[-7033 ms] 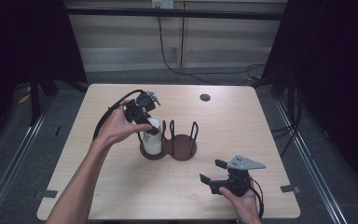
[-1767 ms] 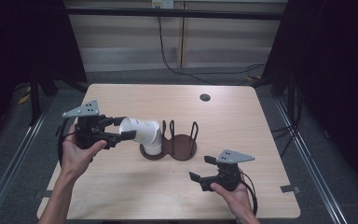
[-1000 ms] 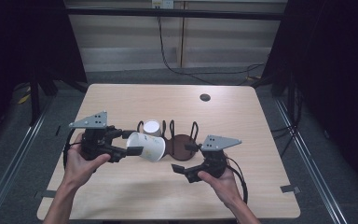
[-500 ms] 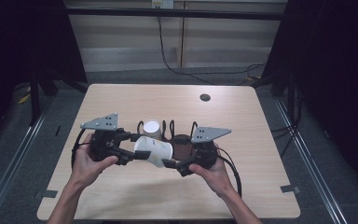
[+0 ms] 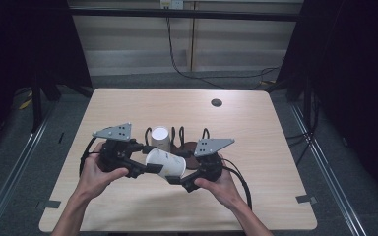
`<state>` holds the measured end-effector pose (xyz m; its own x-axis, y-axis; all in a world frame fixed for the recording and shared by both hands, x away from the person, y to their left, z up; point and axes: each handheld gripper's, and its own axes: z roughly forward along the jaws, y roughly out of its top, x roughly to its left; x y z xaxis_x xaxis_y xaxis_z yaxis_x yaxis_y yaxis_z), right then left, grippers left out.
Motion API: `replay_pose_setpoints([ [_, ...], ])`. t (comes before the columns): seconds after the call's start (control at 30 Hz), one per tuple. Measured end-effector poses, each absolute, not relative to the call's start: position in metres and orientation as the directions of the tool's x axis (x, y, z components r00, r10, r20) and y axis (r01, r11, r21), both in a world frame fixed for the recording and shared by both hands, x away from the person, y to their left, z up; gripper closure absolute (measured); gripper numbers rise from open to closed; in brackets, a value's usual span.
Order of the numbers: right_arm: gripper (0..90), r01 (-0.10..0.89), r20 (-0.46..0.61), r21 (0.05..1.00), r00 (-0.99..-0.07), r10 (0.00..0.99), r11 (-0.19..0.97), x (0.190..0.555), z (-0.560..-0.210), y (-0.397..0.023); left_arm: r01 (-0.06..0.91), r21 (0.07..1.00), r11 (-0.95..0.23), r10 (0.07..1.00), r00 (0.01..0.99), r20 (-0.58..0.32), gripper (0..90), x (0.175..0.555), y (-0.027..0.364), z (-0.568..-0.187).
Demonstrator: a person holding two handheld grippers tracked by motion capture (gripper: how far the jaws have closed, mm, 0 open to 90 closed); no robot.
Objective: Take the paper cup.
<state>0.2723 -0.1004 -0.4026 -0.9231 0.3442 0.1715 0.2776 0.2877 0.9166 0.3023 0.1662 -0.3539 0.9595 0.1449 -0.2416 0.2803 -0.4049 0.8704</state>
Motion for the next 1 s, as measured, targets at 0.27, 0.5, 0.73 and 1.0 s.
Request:
replay_pose_setpoints([
  [0.27,15.7,0.272,0.171,0.915,-0.931,0.323,0.299,0.274,-0.406,-0.1,0.288,0.864,-0.413,0.13,0.957,-0.258,37.0,0.304,0.164,-0.357],
  [0.5,16.5,0.271,0.181,0.916,-0.938,0.296,0.296,0.274,-0.41,-0.098,0.3,0.864,-0.404,0.121,0.954,-0.274,36.8,0.304,0.164,-0.358],
  [0.73,20.7,0.261,0.174,0.918,-0.941,0.289,0.298,0.274,-0.412,-0.097,0.312,0.862,-0.399,0.114,0.95,-0.291,36.7,0.306,0.164,-0.361],
  [1.0,23.6,0.263,0.17,0.908,-0.943,0.287,0.327,0.274,-0.412,-0.096,0.323,0.861,-0.393,0.12,0.946,-0.3,35.6,0.307,0.165,-0.364],
])
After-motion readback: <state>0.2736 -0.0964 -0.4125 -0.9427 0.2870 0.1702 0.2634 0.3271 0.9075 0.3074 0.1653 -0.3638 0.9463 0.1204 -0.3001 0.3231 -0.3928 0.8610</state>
